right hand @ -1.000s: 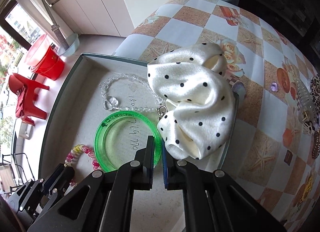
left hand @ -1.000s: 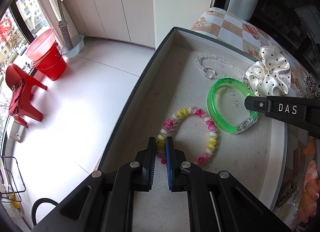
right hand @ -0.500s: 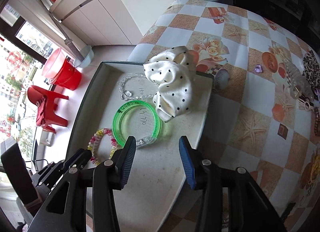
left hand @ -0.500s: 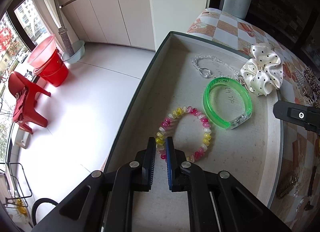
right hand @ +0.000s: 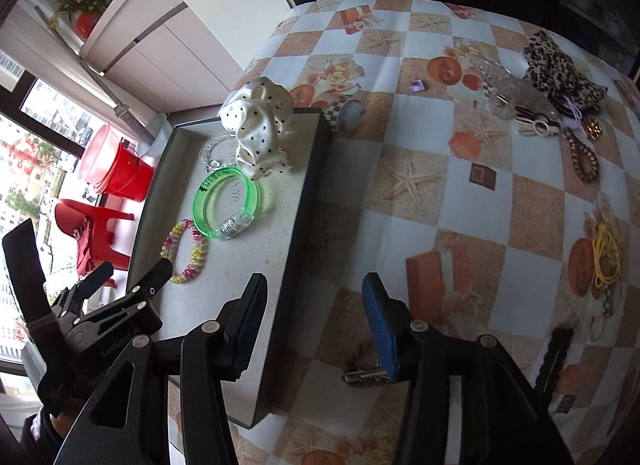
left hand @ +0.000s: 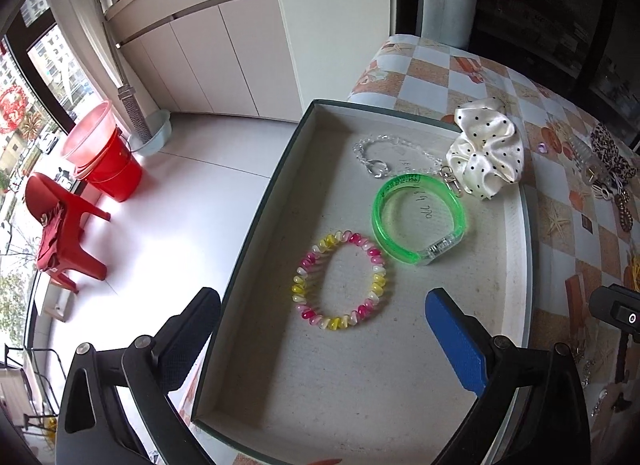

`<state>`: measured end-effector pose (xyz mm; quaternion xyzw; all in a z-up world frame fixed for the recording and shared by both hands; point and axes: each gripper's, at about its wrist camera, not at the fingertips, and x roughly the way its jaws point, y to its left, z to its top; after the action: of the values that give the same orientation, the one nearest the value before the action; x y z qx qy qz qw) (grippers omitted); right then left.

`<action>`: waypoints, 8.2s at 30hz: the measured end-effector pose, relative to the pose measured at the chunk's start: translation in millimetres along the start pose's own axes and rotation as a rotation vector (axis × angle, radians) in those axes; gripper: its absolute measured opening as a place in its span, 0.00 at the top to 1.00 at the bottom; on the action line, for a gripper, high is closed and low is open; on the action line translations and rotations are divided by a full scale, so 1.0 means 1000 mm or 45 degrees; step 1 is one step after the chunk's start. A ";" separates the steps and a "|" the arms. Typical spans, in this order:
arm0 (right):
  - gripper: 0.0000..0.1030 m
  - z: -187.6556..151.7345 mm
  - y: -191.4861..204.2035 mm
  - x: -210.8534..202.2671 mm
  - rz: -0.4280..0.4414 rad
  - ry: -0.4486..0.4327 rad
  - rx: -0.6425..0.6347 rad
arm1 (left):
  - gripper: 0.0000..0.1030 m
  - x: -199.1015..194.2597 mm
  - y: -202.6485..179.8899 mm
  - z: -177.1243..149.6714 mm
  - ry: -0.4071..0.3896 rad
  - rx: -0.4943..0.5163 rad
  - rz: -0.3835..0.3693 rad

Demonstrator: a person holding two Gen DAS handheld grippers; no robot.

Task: Organize jewelry
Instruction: 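Move both open tools back over the remaining jewelry on the table, then grasp the small silver chain charm with the left tool while the right tool grasps the black claw clip, then carry the silver charm with the left tool while the right tool carries the claw clip to the tray, then open the right tool to drop the claw clip on the green bangle while the left tool releases the charm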

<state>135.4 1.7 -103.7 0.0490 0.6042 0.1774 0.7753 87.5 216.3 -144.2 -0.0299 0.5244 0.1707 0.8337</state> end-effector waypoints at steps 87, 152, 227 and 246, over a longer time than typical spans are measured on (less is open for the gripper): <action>0.67 -0.146 -0.181 -0.043 -0.297 0.062 0.203 | 0.77 -0.003 -0.212 -0.057 0.323 0.529 -0.513; 0.75 -0.160 -0.203 -0.077 -0.294 0.020 0.347 | 0.89 -0.057 -0.262 -0.112 0.285 0.668 -0.700; 0.73 0.064 0.118 0.125 0.032 0.059 -0.297 | 0.89 0.031 0.029 -0.038 0.157 -0.033 -0.192; 0.49 0.035 0.063 0.034 0.134 -0.025 -0.138 | 0.89 0.014 0.018 -0.029 0.122 0.013 -0.100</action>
<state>162.4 76.7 -106.9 0.0403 0.5826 0.2499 0.7723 62.1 230.2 -167.1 -0.0544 0.5628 0.1336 0.8139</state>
